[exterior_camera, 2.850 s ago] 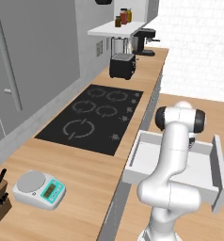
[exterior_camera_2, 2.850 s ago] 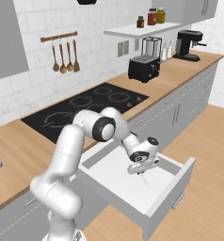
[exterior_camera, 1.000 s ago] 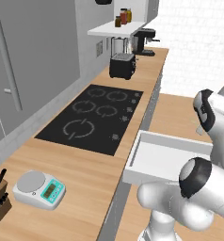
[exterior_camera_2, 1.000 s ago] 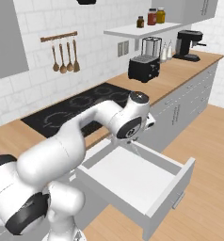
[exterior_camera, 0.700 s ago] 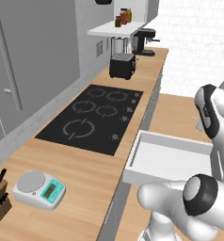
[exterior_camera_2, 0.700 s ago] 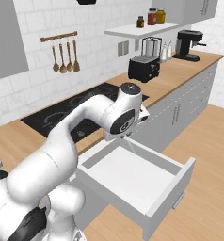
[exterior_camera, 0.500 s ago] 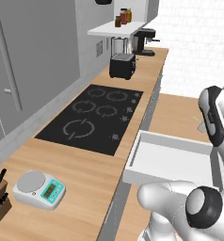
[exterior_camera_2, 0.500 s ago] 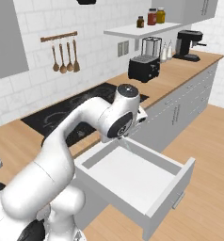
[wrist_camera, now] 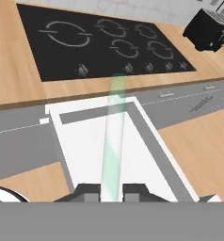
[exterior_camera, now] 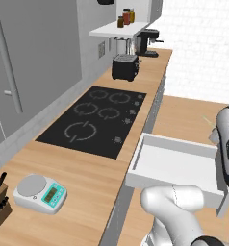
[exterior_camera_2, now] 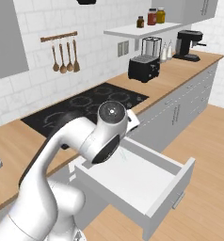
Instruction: Take a straw from the drawer in front and place it inside the glass cup on the dining counter.
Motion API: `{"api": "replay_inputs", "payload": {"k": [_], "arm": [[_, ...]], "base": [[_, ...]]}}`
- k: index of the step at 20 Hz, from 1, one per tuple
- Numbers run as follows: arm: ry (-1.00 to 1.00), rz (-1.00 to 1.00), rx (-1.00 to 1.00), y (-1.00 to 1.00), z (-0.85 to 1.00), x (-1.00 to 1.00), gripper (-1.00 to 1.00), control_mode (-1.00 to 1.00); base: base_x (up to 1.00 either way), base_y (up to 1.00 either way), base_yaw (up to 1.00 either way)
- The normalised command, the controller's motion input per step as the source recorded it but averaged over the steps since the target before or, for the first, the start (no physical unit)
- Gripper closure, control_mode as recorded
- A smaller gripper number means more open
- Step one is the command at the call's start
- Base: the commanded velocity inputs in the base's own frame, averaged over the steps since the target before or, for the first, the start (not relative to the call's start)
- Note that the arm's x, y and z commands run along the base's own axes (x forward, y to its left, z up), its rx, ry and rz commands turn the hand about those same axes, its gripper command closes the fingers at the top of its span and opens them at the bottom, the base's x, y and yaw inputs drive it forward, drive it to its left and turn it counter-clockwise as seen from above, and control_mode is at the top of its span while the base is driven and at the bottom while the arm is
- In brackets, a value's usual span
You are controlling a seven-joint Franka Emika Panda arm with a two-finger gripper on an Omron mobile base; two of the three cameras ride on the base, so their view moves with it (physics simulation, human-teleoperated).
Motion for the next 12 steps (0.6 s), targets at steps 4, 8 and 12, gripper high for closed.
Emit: {"api": "replay_inputs", "payload": {"k": [4,8,12], "arm": [[-0.08,0.0,-0.08,0.04,0.45,-0.08,1.0,-1.0],[0.01,0.0,-0.02,0.01,0.23,0.0,1.0,-1.0],[0.04,0.0,0.0,0.0,0.0,0.01,1.0,-1.0]], "base": [[0.0,0.0,0.0],[0.0,0.0,0.0],[0.0,0.0,0.0]]}}
